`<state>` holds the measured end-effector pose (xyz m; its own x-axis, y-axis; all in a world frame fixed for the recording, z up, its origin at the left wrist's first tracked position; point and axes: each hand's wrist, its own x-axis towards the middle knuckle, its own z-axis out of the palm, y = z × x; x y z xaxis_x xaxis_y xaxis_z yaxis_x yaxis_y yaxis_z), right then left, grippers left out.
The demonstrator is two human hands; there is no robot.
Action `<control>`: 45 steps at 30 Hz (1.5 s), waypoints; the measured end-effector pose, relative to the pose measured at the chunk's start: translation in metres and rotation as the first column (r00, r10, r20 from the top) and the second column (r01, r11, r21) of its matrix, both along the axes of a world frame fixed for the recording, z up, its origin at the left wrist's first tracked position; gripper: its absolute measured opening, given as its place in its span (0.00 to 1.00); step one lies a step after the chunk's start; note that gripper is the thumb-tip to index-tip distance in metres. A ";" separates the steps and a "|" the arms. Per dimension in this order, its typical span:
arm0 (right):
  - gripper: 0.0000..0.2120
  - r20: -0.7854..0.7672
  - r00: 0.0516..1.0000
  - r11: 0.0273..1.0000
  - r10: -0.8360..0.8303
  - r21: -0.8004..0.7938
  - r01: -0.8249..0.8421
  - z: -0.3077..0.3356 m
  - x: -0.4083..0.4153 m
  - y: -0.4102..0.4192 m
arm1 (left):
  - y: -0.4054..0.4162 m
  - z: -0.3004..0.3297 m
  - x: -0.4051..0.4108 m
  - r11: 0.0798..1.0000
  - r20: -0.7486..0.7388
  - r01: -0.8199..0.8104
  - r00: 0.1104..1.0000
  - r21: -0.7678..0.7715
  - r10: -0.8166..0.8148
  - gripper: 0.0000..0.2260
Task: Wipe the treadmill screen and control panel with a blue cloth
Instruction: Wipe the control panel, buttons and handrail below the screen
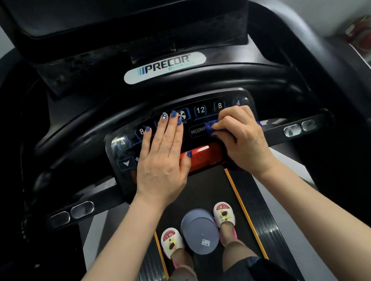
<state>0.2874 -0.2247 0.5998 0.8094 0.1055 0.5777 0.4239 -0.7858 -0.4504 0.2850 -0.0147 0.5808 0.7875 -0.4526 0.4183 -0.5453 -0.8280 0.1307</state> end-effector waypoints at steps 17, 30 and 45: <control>0.03 -0.026 0.999 1.000 0.021 0.013 -0.021 -0.004 -0.006 -0.013 | -0.001 0.003 -0.001 0.999 -0.001 -0.012 1.000 0.033 0.012 0.27; 0.03 -0.058 0.964 0.944 -0.259 0.194 0.266 -0.033 -0.042 0.011 | -0.006 -0.002 -0.005 0.997 0.000 0.001 1.000 0.072 -0.001 0.28; 0.02 -0.051 0.935 0.909 -0.352 0.220 0.354 -0.036 -0.048 0.021 | -0.006 -0.008 -0.005 0.995 0.054 -0.008 0.999 0.096 0.003 0.27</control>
<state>0.2398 -0.2037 0.5635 0.7762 -0.3180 0.5445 0.1316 -0.7628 -0.6331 0.2805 -0.0212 0.5729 0.7676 -0.4885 0.4150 -0.5450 -0.8382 0.0213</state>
